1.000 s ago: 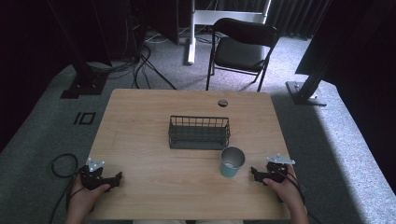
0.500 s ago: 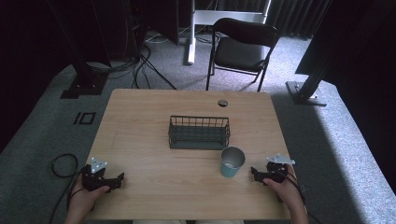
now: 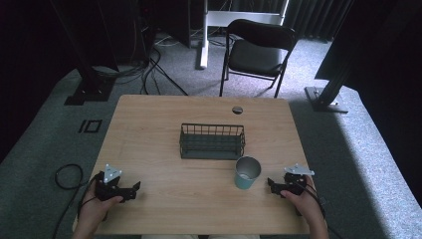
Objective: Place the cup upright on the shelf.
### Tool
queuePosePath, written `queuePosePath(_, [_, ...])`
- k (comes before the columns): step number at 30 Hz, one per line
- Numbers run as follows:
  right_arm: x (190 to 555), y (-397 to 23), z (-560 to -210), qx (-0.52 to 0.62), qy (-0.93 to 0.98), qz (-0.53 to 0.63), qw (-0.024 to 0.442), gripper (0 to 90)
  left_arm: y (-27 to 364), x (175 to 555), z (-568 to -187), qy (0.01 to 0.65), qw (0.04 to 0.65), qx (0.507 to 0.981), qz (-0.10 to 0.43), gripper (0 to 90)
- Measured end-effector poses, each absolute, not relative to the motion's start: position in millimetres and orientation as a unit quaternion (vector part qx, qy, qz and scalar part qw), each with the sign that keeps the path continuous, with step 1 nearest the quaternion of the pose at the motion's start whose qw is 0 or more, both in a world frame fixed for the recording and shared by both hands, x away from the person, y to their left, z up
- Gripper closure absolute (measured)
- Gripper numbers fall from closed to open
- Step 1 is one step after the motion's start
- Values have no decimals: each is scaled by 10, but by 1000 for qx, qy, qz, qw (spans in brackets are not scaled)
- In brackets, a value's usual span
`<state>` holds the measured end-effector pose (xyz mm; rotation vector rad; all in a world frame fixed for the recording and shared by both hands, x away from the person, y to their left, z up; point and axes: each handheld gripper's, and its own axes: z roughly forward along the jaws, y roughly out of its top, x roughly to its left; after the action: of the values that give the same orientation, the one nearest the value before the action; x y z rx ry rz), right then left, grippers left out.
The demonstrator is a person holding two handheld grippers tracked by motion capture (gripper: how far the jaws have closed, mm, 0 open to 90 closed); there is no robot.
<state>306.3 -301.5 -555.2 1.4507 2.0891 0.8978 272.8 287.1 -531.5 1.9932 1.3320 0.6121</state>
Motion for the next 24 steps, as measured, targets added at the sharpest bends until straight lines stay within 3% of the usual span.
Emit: queuePosePath(24, [3063,-3015,-5552,525,756,325,220,109,2301,2796,-5274,427,374,795,215,15])
